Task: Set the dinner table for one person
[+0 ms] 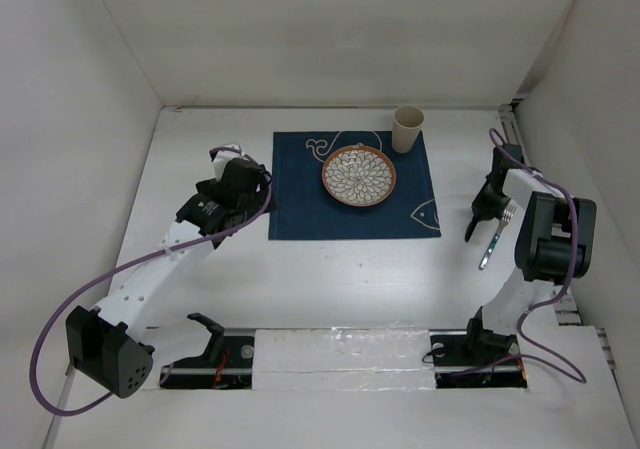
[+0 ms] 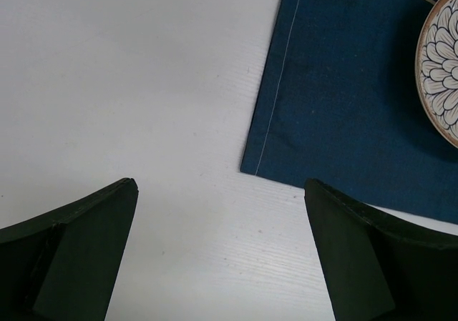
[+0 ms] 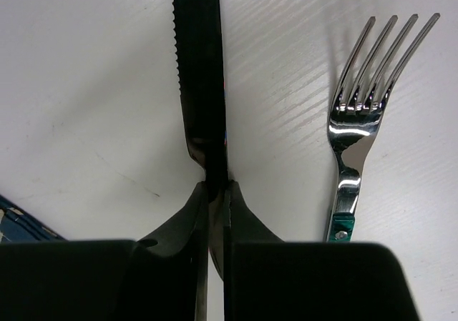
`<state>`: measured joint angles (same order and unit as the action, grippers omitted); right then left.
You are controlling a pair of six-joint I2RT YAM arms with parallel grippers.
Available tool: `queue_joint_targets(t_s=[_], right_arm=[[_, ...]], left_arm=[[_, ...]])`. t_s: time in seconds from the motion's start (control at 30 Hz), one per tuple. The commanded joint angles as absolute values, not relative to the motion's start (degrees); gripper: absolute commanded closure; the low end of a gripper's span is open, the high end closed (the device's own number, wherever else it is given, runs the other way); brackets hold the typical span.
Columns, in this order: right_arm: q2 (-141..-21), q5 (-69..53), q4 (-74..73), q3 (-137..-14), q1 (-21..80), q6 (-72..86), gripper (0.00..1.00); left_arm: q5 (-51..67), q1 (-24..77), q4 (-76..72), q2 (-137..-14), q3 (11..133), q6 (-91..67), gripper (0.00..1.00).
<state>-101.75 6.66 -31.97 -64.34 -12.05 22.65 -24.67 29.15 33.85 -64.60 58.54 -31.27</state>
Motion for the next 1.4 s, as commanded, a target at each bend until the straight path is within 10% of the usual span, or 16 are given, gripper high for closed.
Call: queue_joint_targets(t_s=[0.0, 1.37], right_arm=[[-99.6, 4.8, -29.2, -64.6, -11.7, 23.5, 1.0], [-112.5, 4.6, -33.1, -83.3, 13.2, 19.8, 1.0]], left_arm=[[-26.3, 29.2, 34.3, -63.7, 58.4, -31.5, 0.0], [-26.3, 29.2, 33.8, -64.2, 58.4, -31.0, 0.0]])
